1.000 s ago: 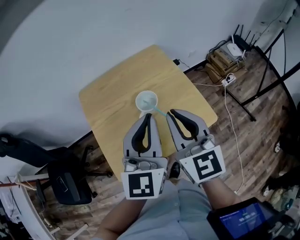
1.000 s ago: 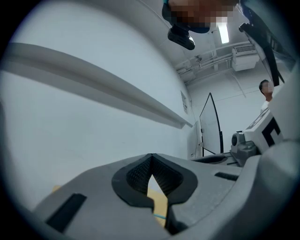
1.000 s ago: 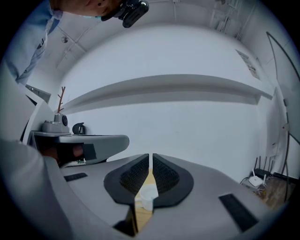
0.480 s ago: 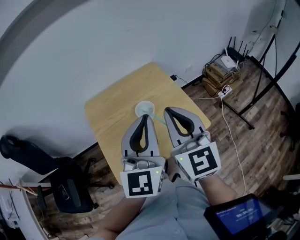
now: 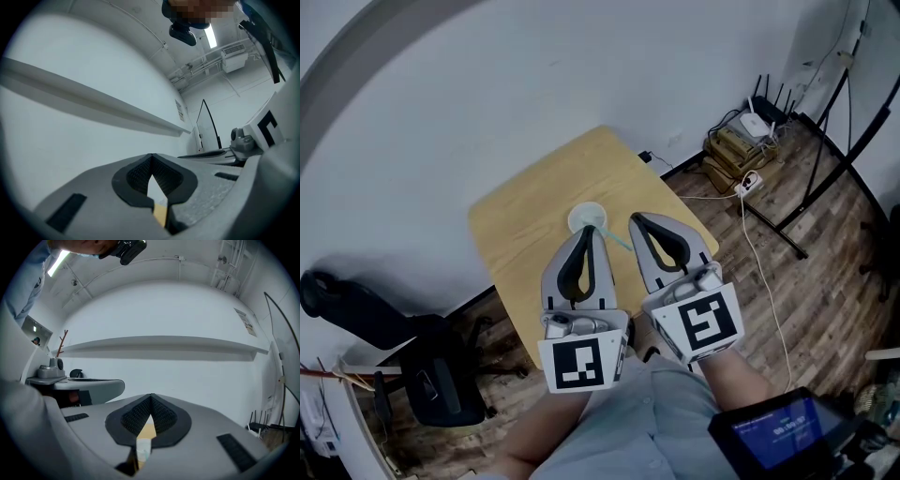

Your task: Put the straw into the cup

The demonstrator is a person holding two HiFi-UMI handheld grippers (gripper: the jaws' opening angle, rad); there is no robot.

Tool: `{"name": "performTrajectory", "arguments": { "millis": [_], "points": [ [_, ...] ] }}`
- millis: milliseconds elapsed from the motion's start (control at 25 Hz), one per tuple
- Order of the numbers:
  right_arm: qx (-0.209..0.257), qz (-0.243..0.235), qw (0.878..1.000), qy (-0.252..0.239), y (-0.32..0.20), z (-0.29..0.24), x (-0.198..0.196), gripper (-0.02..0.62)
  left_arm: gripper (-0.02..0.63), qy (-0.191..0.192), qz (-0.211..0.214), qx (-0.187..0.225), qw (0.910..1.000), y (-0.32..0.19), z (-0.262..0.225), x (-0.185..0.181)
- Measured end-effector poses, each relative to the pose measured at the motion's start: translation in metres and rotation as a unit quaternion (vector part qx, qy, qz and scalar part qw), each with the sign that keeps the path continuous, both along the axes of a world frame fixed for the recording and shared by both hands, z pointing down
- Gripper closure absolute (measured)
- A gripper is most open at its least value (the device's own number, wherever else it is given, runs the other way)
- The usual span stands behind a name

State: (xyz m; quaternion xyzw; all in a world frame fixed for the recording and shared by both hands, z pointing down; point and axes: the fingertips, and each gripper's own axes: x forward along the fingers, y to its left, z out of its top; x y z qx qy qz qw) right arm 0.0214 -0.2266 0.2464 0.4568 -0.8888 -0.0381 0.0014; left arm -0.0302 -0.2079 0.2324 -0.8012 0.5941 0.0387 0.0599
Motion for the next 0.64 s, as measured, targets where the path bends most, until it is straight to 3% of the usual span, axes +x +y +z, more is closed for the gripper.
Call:
{"name": "performTrajectory", "arguments": {
  "millis": [640],
  "points": [
    [-0.021, 0.004, 1.0, 0.007, -0.018, 0.01, 0.002, 0.597, 0.609, 0.004, 0.001, -0.01, 0.9999, -0.02, 0.008, 0.001]
  ]
}}
